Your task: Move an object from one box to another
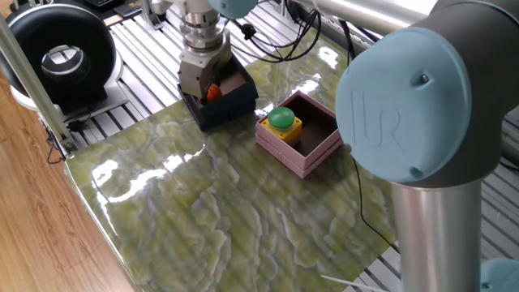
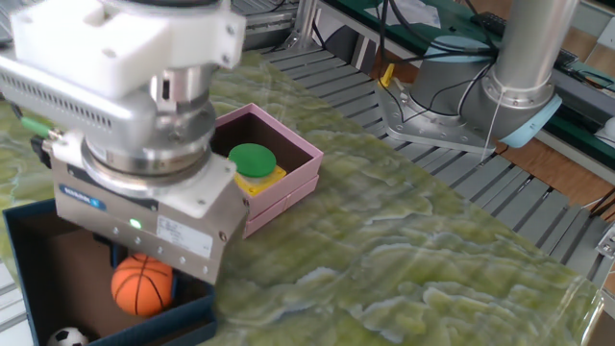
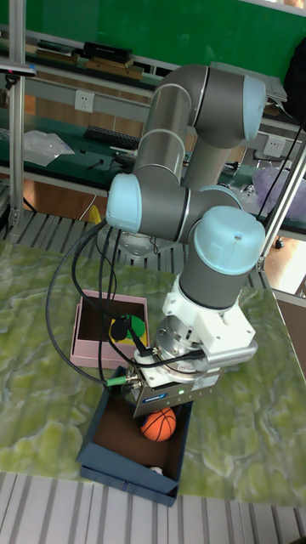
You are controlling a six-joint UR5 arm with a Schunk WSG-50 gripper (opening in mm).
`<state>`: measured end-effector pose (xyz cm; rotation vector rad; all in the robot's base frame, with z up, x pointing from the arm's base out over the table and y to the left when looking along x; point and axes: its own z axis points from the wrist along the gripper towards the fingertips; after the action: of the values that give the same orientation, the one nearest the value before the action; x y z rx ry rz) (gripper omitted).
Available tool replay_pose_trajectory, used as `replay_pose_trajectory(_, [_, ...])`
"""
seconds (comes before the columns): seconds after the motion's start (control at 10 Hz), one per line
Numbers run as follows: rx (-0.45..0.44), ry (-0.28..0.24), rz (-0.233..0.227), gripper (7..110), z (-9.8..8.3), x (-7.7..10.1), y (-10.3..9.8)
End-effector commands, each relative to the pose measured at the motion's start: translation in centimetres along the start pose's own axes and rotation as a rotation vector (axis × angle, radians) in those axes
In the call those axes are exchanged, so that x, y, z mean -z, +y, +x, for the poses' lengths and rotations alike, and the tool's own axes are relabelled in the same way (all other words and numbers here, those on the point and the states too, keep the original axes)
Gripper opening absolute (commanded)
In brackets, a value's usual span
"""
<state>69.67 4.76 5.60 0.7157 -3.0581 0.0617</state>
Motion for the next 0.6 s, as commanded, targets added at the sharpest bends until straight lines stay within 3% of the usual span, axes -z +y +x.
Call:
replay_pose_trajectory(0.0, [0.014,-0.004,-0.013,7,0.4,2.3,-1.0])
replay_pose_trajectory(0.5, [-0.003,0.014,-0.021,7,2.6,8.2,-0.7])
